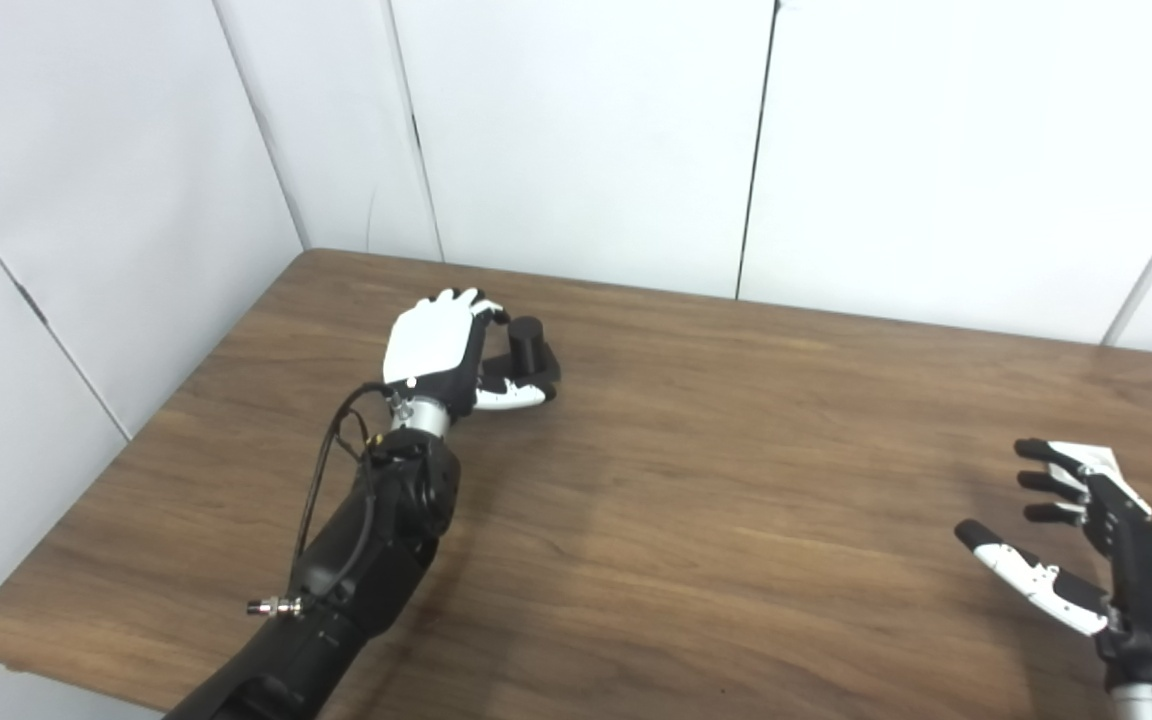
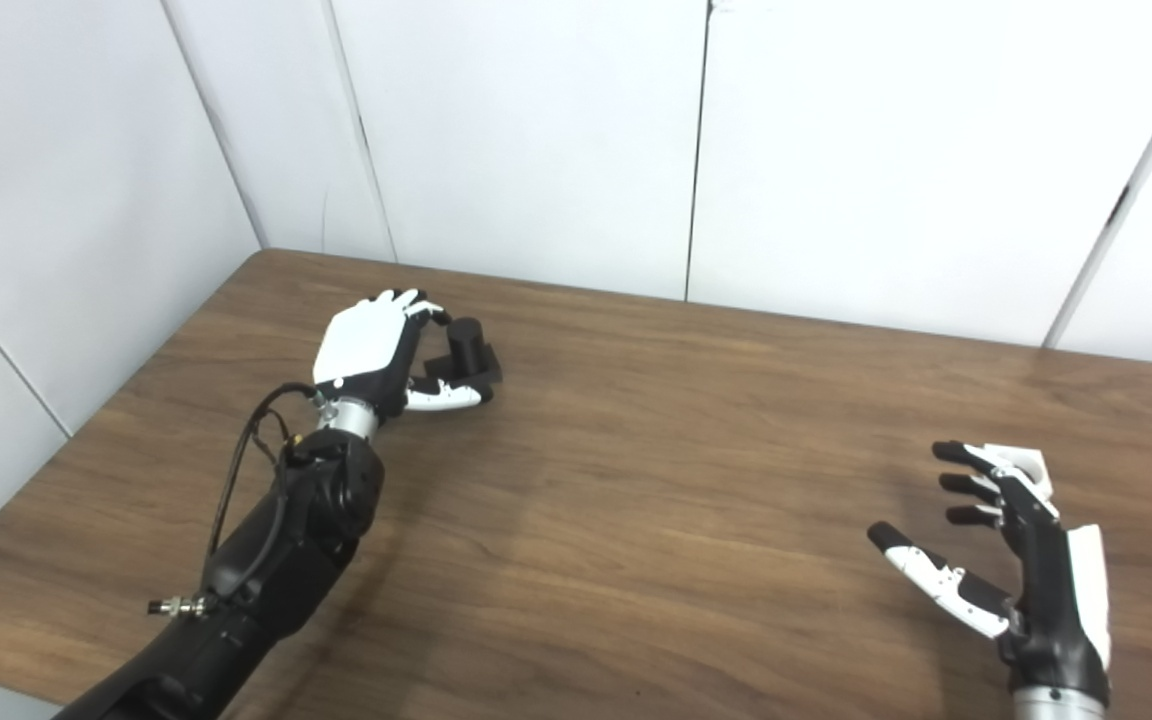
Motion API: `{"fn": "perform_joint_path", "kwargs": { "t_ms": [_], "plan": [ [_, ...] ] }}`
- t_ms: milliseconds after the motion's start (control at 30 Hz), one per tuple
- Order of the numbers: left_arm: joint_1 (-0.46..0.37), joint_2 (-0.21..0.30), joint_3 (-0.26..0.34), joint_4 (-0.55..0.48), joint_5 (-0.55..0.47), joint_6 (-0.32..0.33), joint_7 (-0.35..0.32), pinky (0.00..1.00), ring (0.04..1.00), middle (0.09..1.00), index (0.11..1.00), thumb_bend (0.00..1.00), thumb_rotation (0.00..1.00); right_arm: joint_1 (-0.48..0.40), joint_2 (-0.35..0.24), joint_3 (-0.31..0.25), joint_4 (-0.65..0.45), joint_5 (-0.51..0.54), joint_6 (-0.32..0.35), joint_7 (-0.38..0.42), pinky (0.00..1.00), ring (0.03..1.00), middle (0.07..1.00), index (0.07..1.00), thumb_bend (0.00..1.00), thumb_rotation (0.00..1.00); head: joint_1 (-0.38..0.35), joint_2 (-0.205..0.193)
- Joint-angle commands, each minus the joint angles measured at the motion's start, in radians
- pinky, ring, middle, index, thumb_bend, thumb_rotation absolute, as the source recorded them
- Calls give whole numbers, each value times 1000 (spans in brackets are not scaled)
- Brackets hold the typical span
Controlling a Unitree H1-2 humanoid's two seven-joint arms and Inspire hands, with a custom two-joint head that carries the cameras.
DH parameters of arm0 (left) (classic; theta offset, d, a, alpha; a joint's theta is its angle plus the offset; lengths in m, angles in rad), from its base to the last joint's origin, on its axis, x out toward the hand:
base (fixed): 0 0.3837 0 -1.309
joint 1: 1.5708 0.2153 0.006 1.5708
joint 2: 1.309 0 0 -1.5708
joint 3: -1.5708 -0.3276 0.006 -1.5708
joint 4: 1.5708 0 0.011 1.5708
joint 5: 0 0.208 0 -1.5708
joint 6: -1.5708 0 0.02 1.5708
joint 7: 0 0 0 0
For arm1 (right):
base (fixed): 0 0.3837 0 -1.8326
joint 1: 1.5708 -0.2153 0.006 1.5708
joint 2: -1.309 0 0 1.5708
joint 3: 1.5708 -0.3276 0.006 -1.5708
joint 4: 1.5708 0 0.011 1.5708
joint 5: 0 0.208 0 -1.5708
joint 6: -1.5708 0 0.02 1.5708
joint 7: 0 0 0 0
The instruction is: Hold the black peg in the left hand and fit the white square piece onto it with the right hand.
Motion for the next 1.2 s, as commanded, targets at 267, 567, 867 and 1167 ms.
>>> {"fn": "perform_joint_path", "kwargs": {
  "t_ms": [267,567,867,1167],
  "plan": [
    [-70,37,-10,41,14,-11,55,960,968,937,752,897,520,34,-36,-12,39,-32,-46,-10,589,708,797,703,644,305,-2,1],
    [-91,36,-24,104,3,-21,73,952,963,935,752,878,526,40,-32,-16,28,-36,-35,-11,578,700,795,695,641,283,-12,1],
    [-107,30,-33,142,-31,-34,61,969,973,935,754,833,517,50,-27,-14,21,-47,-44,-22,575,694,790,689,636,281,-18,5],
    [-114,11,-27,175,-101,-70,70,900,941,915,755,793,514,66,-26,-13,3,-66,-21,-22,596,706,794,686,635,285,-22,10]
  ]
}}
